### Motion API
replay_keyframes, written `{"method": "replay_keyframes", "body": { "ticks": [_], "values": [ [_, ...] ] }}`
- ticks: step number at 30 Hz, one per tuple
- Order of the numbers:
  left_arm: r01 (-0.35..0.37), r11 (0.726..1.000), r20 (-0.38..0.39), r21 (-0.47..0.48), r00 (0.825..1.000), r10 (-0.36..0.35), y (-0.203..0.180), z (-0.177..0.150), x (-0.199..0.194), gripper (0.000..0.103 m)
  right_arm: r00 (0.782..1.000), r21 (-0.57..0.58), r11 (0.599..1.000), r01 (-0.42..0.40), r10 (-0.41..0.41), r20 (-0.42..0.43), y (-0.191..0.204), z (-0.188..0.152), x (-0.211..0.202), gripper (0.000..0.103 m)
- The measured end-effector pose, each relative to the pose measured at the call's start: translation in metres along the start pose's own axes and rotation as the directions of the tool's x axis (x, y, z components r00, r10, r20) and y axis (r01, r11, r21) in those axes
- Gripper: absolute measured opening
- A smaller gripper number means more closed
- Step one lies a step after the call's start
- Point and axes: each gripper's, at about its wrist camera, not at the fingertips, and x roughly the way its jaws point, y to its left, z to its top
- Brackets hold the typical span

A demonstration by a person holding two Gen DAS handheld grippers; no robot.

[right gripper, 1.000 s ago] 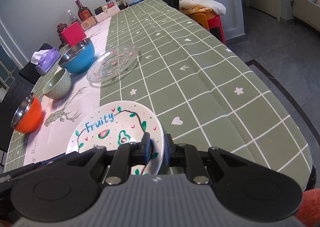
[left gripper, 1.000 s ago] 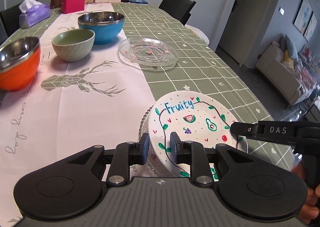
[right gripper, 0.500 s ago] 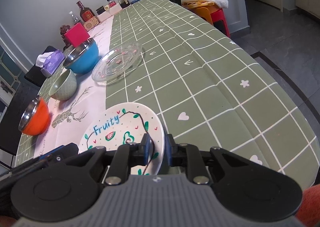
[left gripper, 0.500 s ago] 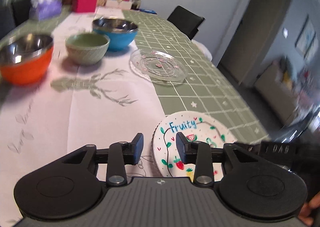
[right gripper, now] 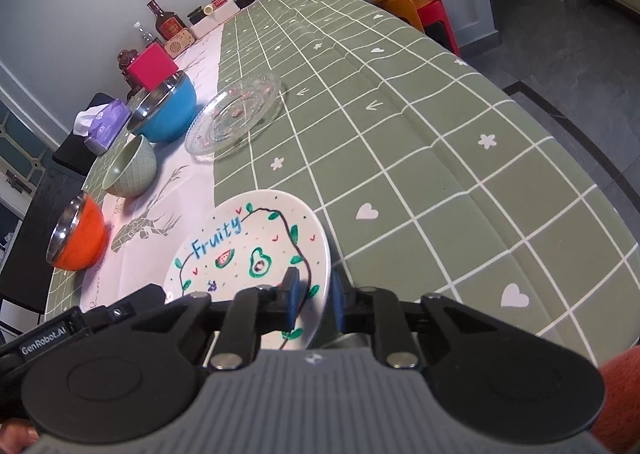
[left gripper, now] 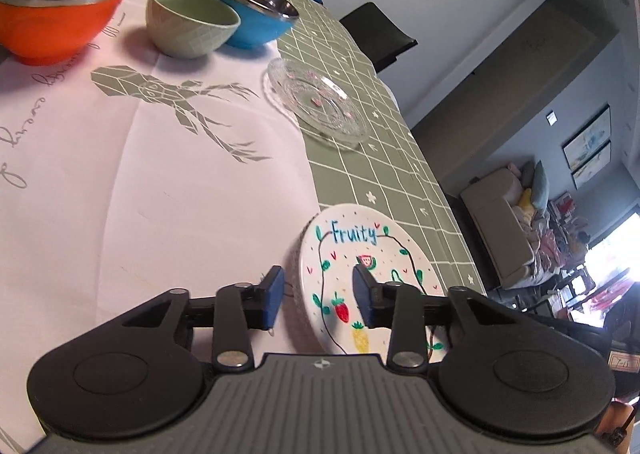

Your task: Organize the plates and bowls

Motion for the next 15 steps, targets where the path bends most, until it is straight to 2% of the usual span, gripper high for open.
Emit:
{"method": "replay_keyframes", "body": {
  "ticks": [4, 15],
  "values": [
    [-0.013, 1.0, -0.01, 0.004, 1.0, 0.013, -0.0013, -0.0022, 0.0021, 0.034, 1.0, -0.004, 1.0, 0.005, -0.005, 0.003, -0.0001, 0.0, 0.0, 0.013],
    [-0.035, 0.999, -0.013, 0.012, 0.999, 0.035, -0.0059, -0.0028, 0.003, 0.034, 0.999, -0.051, 0.998, 0.031, -0.03, 0.028, 0.0056, 0.0017, 0.0037, 0.013]
  ]
}}
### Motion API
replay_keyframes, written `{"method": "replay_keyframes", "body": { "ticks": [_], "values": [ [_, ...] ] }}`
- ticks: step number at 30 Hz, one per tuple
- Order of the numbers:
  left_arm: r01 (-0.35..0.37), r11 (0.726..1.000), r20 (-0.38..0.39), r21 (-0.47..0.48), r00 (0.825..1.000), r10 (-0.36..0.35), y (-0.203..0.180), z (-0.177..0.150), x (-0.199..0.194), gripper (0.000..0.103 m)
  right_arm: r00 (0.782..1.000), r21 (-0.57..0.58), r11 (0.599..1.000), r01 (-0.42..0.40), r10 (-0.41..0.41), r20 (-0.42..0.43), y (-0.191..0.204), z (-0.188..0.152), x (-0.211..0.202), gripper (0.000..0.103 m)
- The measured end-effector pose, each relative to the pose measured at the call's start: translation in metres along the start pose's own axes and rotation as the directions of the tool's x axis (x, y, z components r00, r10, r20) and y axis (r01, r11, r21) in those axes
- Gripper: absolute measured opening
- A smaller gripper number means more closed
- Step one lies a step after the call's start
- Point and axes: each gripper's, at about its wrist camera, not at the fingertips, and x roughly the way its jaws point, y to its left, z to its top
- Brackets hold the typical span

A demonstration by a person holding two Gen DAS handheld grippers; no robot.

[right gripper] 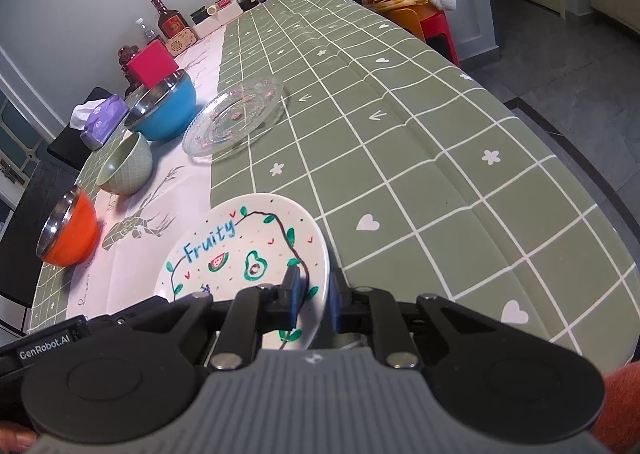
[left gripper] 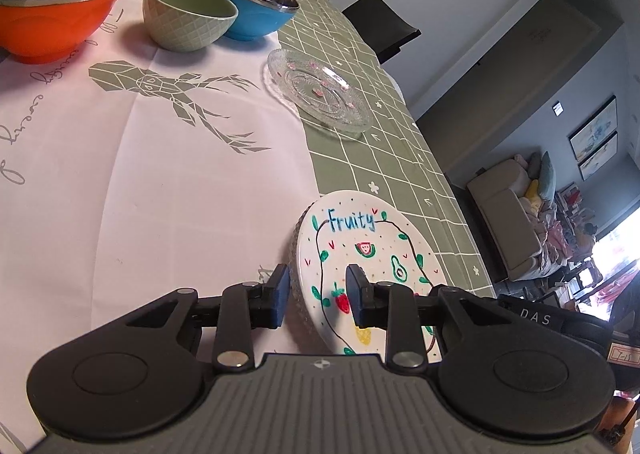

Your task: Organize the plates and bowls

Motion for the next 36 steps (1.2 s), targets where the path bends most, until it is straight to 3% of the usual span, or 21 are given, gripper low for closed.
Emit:
{"method": "replay_keyframes", "body": {
  "ticks": [19, 21, 23, 25, 31, 36],
  "values": [
    [-0.064, 0.995, 0.009, 0.073, 0.998, 0.063, -0.012, 0.022, 0.021, 0.034, 0.999, -0.002, 0.999, 0.04, -0.04, 0.008, 0.008, 0.026, 0.022, 0.014],
    [-0.06, 0.995, 0.016, 0.082, 0.998, 0.059, -0.01, 0.024, 0.019, 0.034, 0.999, 0.001, 0.999, 0.035, -0.035, -0.003, 0.009, 0.027, 0.023, 0.019],
    [-0.09, 0.991, 0.046, 0.1, 0.995, 0.085, -0.009, 0.029, 0.014, 0.038, 0.999, 0.007, 0.999, 0.046, -0.046, 0.0, 0.008, 0.027, 0.021, 0.036],
    [-0.111, 0.987, 0.07, 0.119, 0.992, 0.103, -0.008, 0.041, 0.012, 0.052, 0.998, -0.001, 0.999, 0.053, -0.053, 0.026, 0.009, 0.032, 0.017, 0.037],
    [-0.141, 0.976, 0.143, 0.168, 0.983, 0.117, -0.014, 0.09, 0.019, 0.056, 0.997, -0.027, 1.0, 0.004, -0.002, 0.072, 0.021, 0.07, 0.023, 0.041],
    [-0.141, 0.981, 0.163, 0.134, 0.979, 0.119, -0.008, 0.123, 0.041, 0.059, 0.996, -0.026, 0.998, -0.059, 0.061, 0.07, 0.031, 0.104, 0.047, 0.047]
  ]
}}
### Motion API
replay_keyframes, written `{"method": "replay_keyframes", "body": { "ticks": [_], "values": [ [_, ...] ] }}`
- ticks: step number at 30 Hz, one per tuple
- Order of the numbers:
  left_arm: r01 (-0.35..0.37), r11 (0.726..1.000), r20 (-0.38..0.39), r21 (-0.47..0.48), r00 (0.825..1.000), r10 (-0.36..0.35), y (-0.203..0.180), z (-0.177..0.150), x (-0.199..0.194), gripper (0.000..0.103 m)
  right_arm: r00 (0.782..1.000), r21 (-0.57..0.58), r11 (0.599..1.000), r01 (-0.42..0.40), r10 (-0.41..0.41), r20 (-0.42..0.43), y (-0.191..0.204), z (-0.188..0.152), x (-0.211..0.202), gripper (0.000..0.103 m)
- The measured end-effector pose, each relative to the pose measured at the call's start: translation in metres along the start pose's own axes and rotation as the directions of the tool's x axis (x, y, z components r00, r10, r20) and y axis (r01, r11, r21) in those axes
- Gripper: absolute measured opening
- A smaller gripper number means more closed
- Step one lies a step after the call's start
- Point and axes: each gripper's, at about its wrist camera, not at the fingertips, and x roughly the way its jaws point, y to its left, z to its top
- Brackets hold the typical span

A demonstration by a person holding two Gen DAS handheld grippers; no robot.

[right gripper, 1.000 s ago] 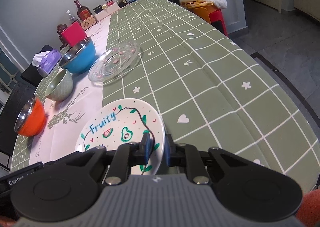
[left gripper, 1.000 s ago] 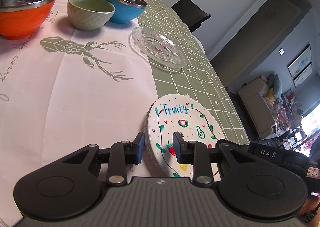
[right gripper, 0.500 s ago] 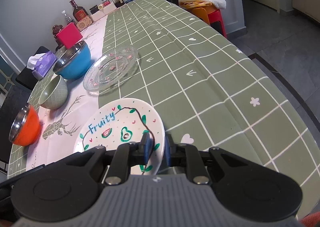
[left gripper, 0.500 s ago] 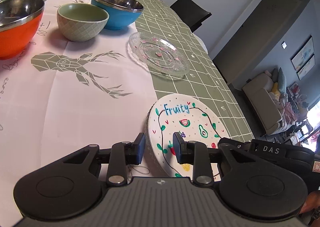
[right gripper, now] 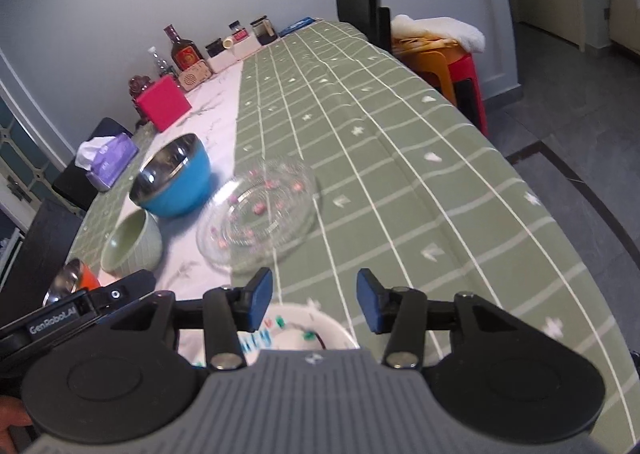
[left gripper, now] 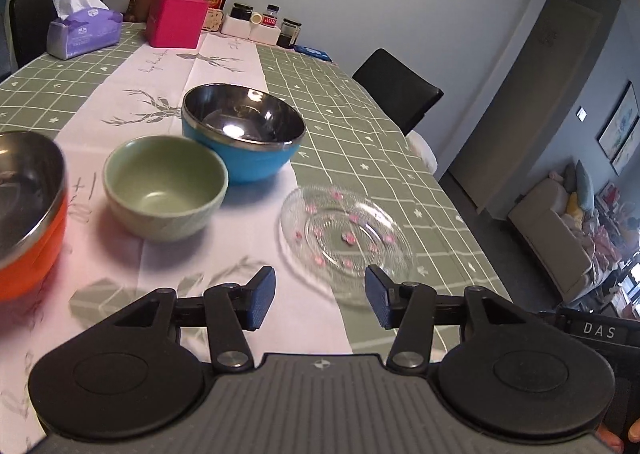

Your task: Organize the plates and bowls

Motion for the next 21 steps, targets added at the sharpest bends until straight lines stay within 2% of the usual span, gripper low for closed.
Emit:
{"method": "replay_keyframes", "body": {
  "ticks": [6, 11, 16, 21],
  "values": [
    [-0.028, 1.0, -0.022, -0.011, 0.999, 0.028, 0.008, 0.016, 0.039, 0.059, 0.999, 0.016, 0.999, -0.039, 0.04, -0.014, 0.0, 0.027, 0.042, 0.045],
    [-0.064, 0.998, -0.042, -0.022, 0.997, 0.063, 0.01, 0.012, 0.066, 0.059, 0.998, 0.003, 0.999, -0.054, 0.054, -0.038, 0.002, 0.037, 0.071, 0.039],
    [-0.077, 0.997, -0.036, -0.013, 0.996, 0.077, 0.009, 0.011, 0.078, 0.058, 0.998, 0.023, 0.999, -0.033, 0.034, -0.046, -0.008, 0.045, 0.088, 0.037],
    [-0.075, 0.997, -0.015, -0.029, 0.997, 0.074, 0.014, 0.014, 0.084, 0.052, 0.996, 0.057, 0.998, -0.036, 0.04, -0.077, -0.016, 0.048, 0.102, 0.031]
  ]
}}
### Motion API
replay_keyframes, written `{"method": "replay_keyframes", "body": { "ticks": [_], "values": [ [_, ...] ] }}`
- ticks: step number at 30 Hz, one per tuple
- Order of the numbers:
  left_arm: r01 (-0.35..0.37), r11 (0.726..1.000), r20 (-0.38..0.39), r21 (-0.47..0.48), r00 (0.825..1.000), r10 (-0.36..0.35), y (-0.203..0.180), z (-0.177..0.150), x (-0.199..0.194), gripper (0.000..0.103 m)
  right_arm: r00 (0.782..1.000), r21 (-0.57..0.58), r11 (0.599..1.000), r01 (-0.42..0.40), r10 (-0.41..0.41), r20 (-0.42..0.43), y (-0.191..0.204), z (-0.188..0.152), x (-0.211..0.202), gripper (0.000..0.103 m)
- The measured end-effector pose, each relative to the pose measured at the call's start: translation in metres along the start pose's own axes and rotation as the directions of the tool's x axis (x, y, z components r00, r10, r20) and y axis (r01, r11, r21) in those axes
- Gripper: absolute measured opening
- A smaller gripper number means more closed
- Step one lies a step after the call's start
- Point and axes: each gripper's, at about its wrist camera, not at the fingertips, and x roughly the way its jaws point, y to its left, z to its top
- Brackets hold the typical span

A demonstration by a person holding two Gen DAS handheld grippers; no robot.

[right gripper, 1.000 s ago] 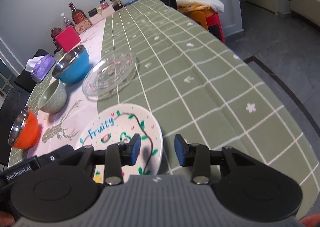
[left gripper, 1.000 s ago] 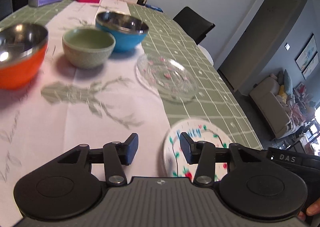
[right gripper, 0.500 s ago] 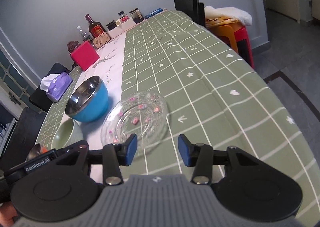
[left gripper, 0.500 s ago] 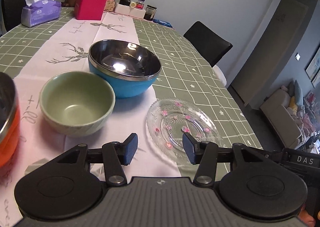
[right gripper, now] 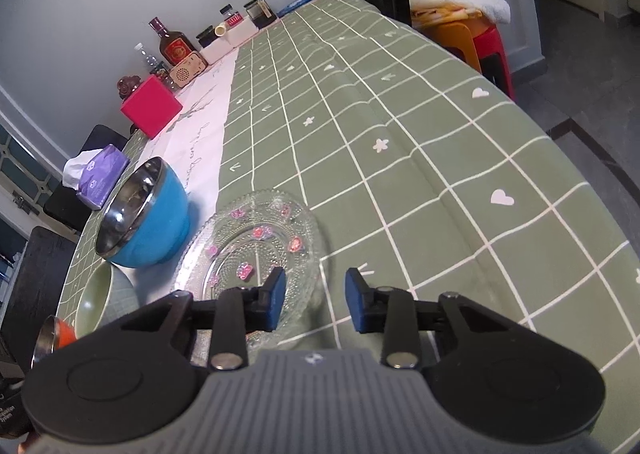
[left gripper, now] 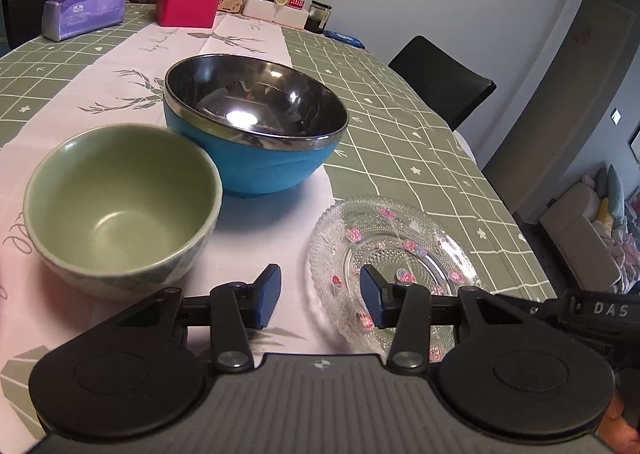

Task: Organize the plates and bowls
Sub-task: 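Close the left tool on the glass plate rim while the right tool grips it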

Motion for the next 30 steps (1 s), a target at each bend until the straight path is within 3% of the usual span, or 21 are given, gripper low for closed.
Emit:
{"method": "replay_keyframes", "body": {
  "ticks": [9, 12, 18, 30],
  "values": [
    [0.022, 1.0, -0.015, -0.017, 1.0, -0.023, 0.004, 0.006, 0.006, 0.025, 0.999, 0.036, 0.999, -0.04, 0.041, -0.003, -0.005, 0.0, 0.01, 0.019],
    [0.036, 0.999, -0.03, -0.033, 0.999, -0.037, 0.004, 0.006, 0.008, 0.017, 0.997, 0.057, 0.996, -0.066, 0.068, -0.024, -0.007, -0.001, 0.013, 0.01],
    [0.017, 1.0, -0.028, -0.02, 0.999, -0.018, -0.002, 0.004, 0.006, 0.015, 0.999, 0.047, 0.998, -0.049, 0.05, -0.016, -0.003, -0.004, 0.011, 0.007],
    [0.044, 0.998, -0.022, -0.041, 0.999, -0.045, 0.004, 0.0, -0.012, 0.016, 0.999, 0.039, 0.998, -0.044, 0.045, -0.031, 0.004, -0.001, 0.002, 0.007]
  ]
}}
